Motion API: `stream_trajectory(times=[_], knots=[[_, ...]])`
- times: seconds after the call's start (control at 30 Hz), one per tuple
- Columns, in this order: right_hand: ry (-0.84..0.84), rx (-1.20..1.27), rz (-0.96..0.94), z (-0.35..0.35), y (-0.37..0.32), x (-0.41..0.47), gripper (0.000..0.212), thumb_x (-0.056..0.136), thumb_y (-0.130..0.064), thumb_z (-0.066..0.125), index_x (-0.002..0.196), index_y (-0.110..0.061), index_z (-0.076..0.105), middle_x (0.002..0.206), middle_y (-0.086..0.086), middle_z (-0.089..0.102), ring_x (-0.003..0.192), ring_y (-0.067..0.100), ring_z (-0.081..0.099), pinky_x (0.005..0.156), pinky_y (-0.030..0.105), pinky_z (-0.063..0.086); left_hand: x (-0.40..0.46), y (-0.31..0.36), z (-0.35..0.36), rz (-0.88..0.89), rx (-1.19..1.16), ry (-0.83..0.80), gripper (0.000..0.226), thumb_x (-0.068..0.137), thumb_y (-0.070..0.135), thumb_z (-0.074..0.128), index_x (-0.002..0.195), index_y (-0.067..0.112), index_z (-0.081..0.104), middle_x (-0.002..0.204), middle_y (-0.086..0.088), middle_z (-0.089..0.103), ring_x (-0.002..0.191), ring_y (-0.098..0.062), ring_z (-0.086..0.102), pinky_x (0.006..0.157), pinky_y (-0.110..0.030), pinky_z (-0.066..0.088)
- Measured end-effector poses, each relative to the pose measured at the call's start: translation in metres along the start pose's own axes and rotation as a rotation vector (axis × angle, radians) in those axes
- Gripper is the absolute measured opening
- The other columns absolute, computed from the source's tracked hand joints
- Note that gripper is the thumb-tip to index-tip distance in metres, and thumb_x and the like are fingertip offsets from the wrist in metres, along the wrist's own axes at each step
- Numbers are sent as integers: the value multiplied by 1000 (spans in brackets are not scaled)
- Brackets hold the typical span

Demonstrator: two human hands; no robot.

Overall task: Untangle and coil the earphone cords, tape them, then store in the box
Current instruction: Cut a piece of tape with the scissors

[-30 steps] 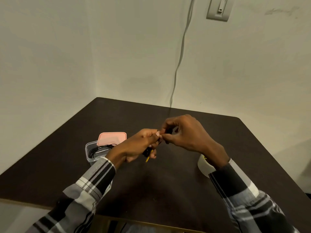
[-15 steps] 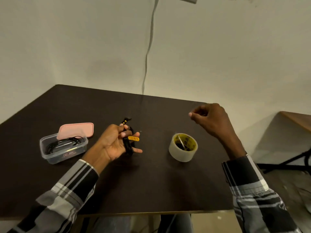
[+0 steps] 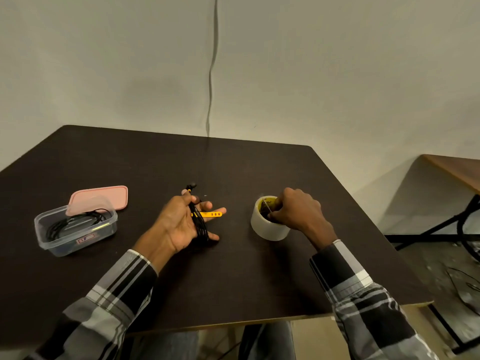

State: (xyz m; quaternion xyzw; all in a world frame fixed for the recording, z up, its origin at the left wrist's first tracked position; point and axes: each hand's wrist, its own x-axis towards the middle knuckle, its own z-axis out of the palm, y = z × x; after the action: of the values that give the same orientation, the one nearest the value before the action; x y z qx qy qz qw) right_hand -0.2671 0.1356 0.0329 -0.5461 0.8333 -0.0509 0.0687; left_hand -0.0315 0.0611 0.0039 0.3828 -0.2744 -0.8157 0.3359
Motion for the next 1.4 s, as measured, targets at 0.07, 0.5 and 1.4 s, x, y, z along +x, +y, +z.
stream_trajectory(times=[0.07,0.5,1.4], knots=[[10,5,-1,2,-1,1,33,88,-41,69,114,-20,68,103,2,68,88,19,64,75,36,56,-2,2,-1,14,19,-15,42,107,38,28,73,19,43,61,-2,63,104,-36,67,95,-81,28],[144,519,-382,-19,-65,-39,14,90,-33,66,83,-29,78,61,-13,69,54,0,61,55,27,52,-21,-3,29,263,270,-119,31,78,27,75,65,25,47,86,-5,74,89,-24,71,66,-54,53],[-117,1136,-114,-17,-36,-35,20,75,-24,83,83,-10,72,70,9,69,54,15,52,48,29,48,-11,29,37,350,299,-241,42,80,23,73,72,27,32,119,-4,72,131,-26,50,83,-65,47]])
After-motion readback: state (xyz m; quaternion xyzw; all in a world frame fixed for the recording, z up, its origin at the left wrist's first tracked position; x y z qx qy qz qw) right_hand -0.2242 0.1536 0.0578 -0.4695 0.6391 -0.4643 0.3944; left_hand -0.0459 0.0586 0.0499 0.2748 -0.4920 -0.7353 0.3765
